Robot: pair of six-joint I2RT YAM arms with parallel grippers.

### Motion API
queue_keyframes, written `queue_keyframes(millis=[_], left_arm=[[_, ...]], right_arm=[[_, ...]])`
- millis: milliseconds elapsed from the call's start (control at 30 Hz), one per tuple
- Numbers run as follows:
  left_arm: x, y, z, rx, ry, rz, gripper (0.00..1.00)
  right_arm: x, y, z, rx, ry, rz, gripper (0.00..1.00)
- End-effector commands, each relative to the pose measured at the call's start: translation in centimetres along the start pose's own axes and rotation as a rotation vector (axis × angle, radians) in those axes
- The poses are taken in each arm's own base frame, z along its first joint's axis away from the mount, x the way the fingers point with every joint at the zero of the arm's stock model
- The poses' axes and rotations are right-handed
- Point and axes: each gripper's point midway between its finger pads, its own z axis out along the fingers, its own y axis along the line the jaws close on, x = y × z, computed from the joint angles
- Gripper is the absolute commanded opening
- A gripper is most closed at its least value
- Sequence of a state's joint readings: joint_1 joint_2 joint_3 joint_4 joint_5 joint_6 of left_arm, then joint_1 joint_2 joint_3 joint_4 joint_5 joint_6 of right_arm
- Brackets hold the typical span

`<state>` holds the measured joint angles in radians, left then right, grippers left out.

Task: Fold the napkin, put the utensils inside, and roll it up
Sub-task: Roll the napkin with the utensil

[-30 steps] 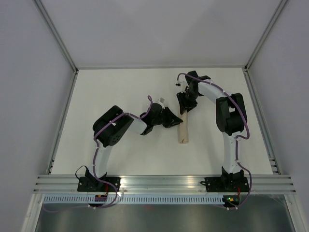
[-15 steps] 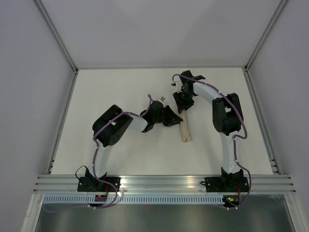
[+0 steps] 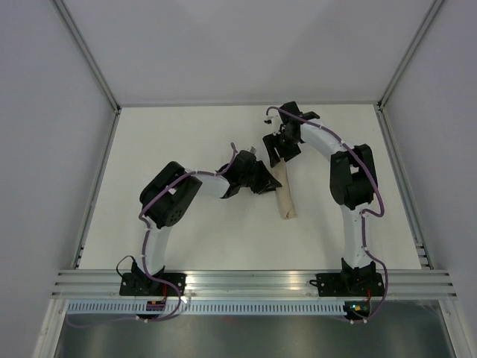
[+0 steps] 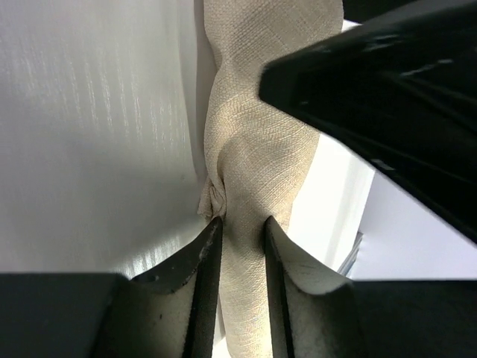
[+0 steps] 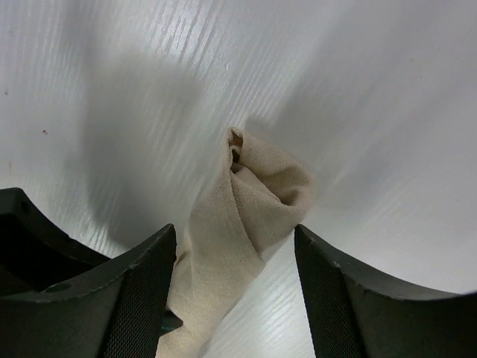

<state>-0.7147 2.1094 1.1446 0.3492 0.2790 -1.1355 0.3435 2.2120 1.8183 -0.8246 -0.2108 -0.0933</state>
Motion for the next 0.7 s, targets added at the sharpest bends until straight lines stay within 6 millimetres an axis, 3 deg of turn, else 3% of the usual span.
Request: queue_keyframes(millis=[0,133,267,367,667], left_arm=[[2.4,10.9,-1.7,-0.402,0.071,0.042,0.32],[2.4,11.5,-2.2,-0.438,0.089,0.058,0.28],[2.3,11.6,-2.3,-0.454,0.105,0.071,0.28],[2.2,11.8,-2.4,-0.467,0.109,0.082,0.27],[2.0,12.0,-2.8,-0.482,0.118,0.1,0.28]], right_arm=[[-3.5,-0.6,-5.8,0.006,-0.14,0.024,0.7],[-3.3,-1.4,-8.0,-0.041,-0.163,0.057,0.66],[-2.5,-1.0,-10.0,-0.128,-0.168,0.066,0.53],[-1.3,-0.4,-10.8,-0.184,-0.16,0.062,0.49],[1.9,0.2,-10.0,-0.214,-0.109,0.055,0.47]])
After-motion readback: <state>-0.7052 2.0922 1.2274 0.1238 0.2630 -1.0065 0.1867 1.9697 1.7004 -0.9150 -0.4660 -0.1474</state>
